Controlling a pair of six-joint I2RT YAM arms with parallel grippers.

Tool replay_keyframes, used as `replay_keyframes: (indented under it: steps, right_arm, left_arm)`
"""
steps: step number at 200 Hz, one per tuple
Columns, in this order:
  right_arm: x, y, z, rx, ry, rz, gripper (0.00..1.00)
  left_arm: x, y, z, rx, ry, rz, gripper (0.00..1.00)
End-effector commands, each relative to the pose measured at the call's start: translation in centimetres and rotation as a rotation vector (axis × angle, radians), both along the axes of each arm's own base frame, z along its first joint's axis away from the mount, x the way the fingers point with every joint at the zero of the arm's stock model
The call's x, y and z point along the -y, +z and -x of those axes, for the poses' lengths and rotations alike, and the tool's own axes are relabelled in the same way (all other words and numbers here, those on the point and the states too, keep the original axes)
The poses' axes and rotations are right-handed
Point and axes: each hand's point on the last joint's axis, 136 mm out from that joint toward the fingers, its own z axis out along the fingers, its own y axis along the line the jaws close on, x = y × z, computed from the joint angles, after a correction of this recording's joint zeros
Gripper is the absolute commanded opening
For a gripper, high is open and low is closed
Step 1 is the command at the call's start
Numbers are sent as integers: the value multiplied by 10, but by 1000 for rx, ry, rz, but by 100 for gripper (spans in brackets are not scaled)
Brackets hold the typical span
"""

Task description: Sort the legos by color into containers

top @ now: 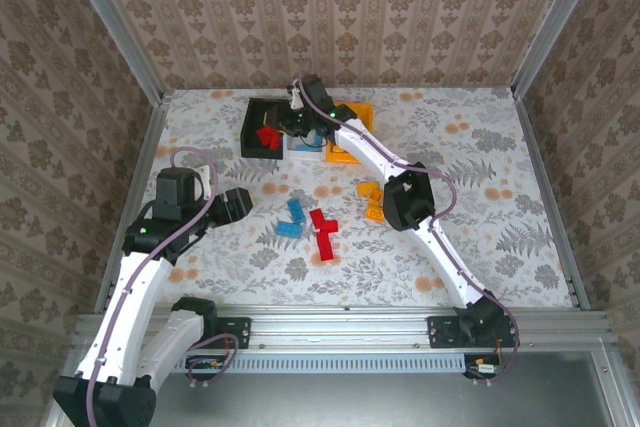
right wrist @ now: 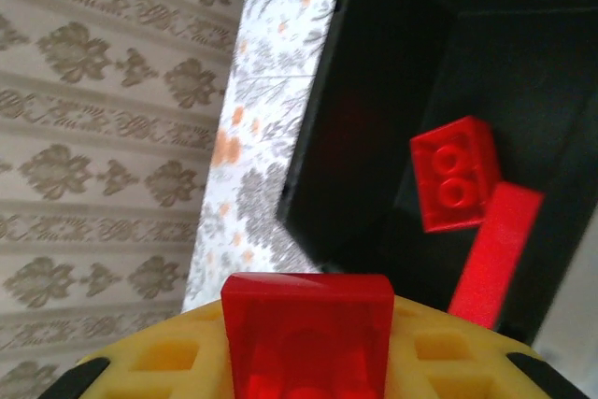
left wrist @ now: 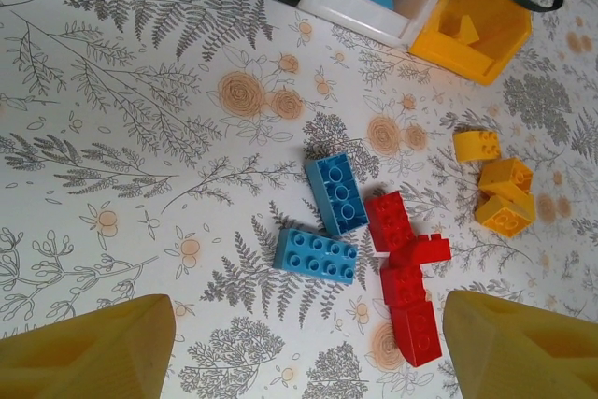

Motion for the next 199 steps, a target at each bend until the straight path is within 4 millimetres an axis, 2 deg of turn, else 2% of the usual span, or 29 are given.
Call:
replay_keyframes:
  steps: [1,13,35,46,74,107,129,144,156,171,199]
  right_arm:
    - [3,20,-25,146,-83,2,35]
    - [5,17,-30,171,-104,23,39]
    - [11,14,-38,198,-148,51,58]
    - [13,16,-41,207,-160,49,62]
    - [13,29,-41,228,-160,36,64]
    - [11,65,-25,262,-112,44,64]
    - [13,98,-2,285,-57,79,64]
    - [20,111,17,267,-26,128,64]
    - [36,108,38,198,-8,208,64]
    - [58,93,66,99,17,322,64]
    - [103,49,132,-84,96,554,65]
  left_arm:
    - [-3,-6,8,-27,7,0,77]
    - [-3,-7,9,-28,6,0,77]
    - [-5,-9,9,-35,9,-2,77]
    - [-5,-10,10,-39,9,-1,77]
    - [-6,-11,9,-38,8,-3,77]
    - [-4,-8,7,-30,2,4,78]
    - [-2,-4,5,-23,-8,12,78]
    - [0,-3,5,-23,-19,12,78]
    - [0,-3,7,-22,-23,-1,78]
    - [-1,-3,9,-19,-25,-12,78]
    - [4,-13,13,-43,-40,-3,78]
